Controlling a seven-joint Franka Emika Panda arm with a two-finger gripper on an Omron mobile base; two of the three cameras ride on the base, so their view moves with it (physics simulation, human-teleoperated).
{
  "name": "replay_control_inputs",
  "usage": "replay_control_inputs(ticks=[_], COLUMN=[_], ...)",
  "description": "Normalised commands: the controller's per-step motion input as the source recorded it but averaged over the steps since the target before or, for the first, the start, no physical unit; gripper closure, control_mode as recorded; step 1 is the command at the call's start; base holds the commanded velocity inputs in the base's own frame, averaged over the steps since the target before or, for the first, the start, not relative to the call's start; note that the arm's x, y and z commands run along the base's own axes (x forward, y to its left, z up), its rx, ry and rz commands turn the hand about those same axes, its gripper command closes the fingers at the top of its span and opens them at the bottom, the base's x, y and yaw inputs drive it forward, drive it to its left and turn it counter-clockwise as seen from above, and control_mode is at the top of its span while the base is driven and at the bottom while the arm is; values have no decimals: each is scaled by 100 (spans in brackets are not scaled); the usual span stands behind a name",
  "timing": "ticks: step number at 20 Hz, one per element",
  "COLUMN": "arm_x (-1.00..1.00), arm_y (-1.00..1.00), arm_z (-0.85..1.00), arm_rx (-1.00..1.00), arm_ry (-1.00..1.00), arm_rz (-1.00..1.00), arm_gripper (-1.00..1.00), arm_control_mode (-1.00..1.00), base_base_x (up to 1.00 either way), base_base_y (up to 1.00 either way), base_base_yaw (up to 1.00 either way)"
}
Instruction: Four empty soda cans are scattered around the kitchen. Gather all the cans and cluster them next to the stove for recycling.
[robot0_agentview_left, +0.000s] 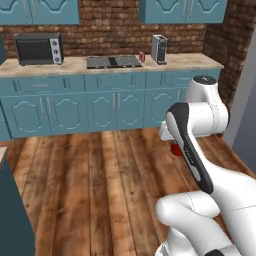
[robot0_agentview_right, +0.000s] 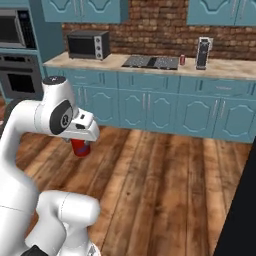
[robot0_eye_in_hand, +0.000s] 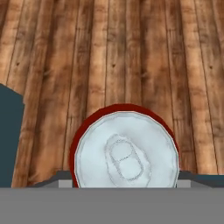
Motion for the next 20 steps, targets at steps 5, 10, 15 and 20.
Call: replay_control_inputs(ticks=[5,10,15,20], arm_x=[0,0,0,0], arm_y=[0,0,0,0], arm_z=[0,0,0,0], arm_rx=[0,0,0,0], arm_ry=[0,0,0,0], arm_rz=[0,0,0,0], arm_gripper=[100,100,100,100], arm_control_mode=[100,100,100,100], base_base_x=[100,100,100,100], base_base_y=[-6,-28,-68,-80], base_base_yaw=[5,2,0,0])
